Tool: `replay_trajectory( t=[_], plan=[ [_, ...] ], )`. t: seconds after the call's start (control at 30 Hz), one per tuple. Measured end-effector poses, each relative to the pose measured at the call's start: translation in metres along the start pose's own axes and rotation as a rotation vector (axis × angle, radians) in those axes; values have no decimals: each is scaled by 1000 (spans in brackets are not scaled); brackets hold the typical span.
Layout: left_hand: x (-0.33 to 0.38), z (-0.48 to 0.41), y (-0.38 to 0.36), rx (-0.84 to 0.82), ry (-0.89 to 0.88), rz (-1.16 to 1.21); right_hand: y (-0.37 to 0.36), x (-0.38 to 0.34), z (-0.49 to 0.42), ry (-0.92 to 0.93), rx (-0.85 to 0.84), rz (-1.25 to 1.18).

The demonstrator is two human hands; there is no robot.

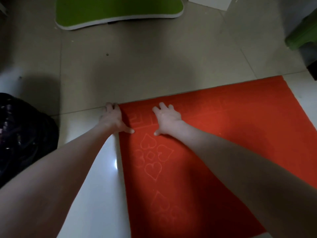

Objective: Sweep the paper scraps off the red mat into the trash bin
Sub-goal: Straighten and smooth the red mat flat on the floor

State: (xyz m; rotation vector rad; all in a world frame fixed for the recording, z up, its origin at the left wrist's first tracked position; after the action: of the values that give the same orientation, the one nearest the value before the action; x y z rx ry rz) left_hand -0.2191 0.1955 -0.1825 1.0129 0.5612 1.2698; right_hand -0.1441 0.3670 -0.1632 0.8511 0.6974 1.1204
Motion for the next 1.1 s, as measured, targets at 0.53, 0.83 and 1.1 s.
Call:
replay_trajectory(
  t=[0.53, 0.83, 1.1],
  plan=[
    [35, 34, -43, -167, -355, -275, -2, -14, -11, -49, 8, -6],
    [70, 47, -24, -59, -295, -512, -142, -39, 194, 735, 66, 56],
    [89, 120, -85, -263, -348, -379, -171, -57, 235, 838, 93, 73]
  ],
)
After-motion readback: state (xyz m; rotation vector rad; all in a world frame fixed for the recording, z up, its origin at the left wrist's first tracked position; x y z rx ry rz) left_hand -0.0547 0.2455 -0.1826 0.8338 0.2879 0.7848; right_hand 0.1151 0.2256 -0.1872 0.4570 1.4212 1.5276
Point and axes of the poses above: each hand's wrist, its own z-axis away from the middle knuckle, its own y-axis out of the back of the hand, x = y × z, the point moved 7 cm from there along -z, towards the middle knuckle, and after that the axes turned 8 degrees about -y, right-handed, at the moved point
